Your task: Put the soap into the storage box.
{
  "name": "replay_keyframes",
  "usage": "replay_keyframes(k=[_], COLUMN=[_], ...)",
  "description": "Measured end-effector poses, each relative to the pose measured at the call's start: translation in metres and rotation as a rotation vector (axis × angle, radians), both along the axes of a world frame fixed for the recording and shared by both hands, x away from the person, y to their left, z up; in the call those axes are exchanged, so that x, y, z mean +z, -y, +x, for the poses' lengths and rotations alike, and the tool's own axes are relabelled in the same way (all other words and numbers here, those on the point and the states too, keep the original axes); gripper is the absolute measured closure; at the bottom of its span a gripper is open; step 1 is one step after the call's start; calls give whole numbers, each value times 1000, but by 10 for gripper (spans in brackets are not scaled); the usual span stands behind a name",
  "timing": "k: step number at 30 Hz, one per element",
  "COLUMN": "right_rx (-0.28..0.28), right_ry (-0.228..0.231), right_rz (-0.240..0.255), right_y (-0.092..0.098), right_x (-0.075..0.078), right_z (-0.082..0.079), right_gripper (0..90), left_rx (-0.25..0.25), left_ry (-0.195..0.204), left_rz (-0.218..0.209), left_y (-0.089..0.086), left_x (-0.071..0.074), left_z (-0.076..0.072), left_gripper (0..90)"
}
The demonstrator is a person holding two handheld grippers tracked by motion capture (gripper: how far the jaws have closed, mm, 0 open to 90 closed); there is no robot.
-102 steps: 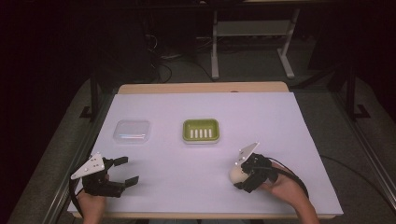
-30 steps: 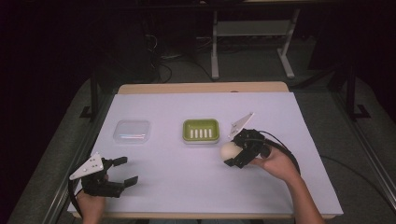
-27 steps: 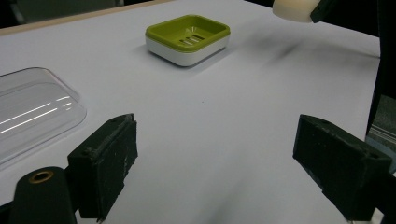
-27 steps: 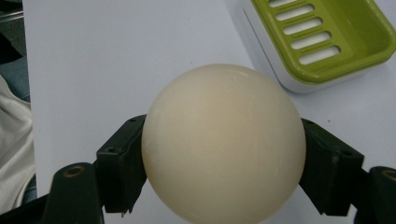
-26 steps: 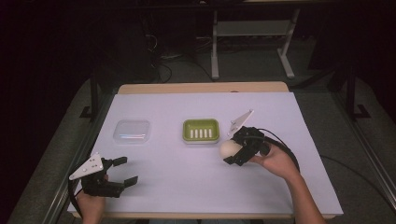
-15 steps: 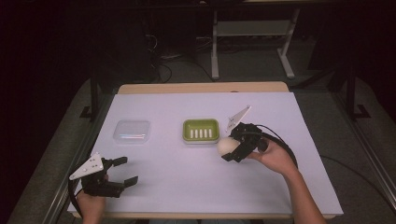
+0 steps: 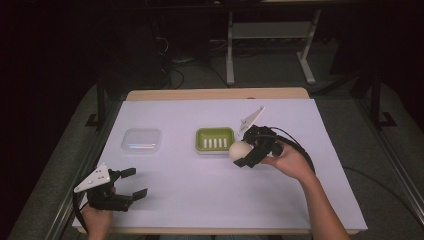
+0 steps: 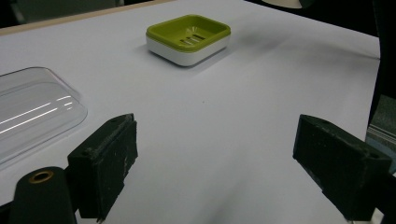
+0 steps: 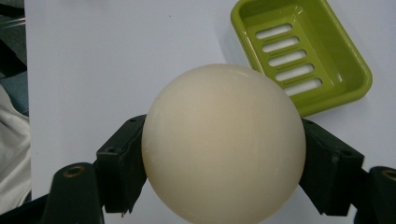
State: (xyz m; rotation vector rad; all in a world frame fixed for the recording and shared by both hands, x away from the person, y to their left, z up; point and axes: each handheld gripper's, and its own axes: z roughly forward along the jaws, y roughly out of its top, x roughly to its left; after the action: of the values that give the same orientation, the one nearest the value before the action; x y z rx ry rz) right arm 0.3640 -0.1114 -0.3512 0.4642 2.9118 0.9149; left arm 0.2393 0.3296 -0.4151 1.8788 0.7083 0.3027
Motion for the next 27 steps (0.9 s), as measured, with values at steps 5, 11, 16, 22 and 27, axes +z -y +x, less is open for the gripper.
replay_keyframes(k=[5, 11, 16, 22, 27], right_rx=[10, 13, 30, 31, 43], right_ry=[-4, -16, -7, -8, 10], right_rz=[2, -9, -15, -21, -24], right_y=[-5, -11, -16, -22, -26], right_x=[5, 5, 4, 9, 18], right_z=[6, 14, 19, 25, 30], right_gripper=[244, 244, 244, 244, 244], left_rx=[1, 2, 0, 1, 5], left_ry=[1, 0, 2, 4, 2], left_rz=[-1, -6, -5, -4, -5], left_y=[-1, -1, -1, -1, -2], left_x=[0, 0, 0, 0, 0], left_z=[0, 0, 0, 0, 0], left_gripper=[131, 131, 131, 131, 131])
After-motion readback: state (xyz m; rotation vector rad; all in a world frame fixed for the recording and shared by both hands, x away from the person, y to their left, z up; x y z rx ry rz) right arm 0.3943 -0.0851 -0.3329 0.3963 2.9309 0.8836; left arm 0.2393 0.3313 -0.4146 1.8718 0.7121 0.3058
